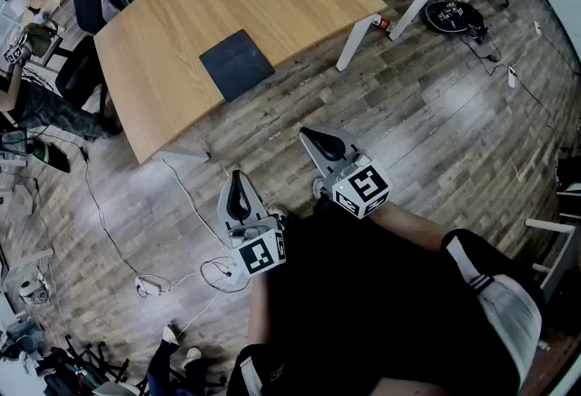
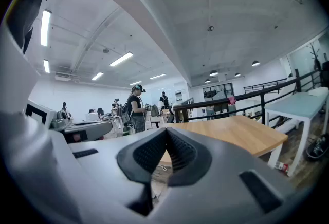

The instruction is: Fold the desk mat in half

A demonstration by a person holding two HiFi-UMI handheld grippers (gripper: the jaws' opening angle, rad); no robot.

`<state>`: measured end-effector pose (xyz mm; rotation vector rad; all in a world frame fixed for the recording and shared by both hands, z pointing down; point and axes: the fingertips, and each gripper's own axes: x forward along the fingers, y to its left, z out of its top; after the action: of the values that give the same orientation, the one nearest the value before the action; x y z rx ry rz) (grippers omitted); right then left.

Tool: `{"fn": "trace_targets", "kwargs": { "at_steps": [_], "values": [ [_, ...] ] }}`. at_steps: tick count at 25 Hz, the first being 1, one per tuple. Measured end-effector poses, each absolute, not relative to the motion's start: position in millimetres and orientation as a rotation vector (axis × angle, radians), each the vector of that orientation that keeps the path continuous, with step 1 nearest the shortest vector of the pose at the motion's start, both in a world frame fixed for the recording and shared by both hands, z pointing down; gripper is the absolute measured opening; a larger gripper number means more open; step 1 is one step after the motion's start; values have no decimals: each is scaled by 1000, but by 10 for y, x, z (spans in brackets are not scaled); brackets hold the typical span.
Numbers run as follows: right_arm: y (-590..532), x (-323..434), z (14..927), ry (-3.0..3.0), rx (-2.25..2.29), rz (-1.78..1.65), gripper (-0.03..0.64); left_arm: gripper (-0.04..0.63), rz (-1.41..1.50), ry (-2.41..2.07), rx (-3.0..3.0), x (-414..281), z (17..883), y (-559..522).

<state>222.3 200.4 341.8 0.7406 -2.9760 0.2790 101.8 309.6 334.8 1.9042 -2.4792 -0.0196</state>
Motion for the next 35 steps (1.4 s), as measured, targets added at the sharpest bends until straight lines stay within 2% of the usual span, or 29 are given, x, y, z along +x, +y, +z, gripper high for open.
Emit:
{"fn": "trace_targets", "kwargs": {
  "at_steps": [13, 27, 35],
  "values": [
    [1887, 2340, 3387, -3002, 713, 281, 32, 25, 4, -2487, 1889, 1161, 3370, 2955],
    [1491, 2457, 3457, -3025, 602, 129, 32, 25, 245, -2593, 1865, 1295, 3561, 2690],
    [1231, 2265, 3691, -2965, 569, 64, 32, 25, 338, -2535, 1862, 1102, 3867, 2347]
  ]
}}
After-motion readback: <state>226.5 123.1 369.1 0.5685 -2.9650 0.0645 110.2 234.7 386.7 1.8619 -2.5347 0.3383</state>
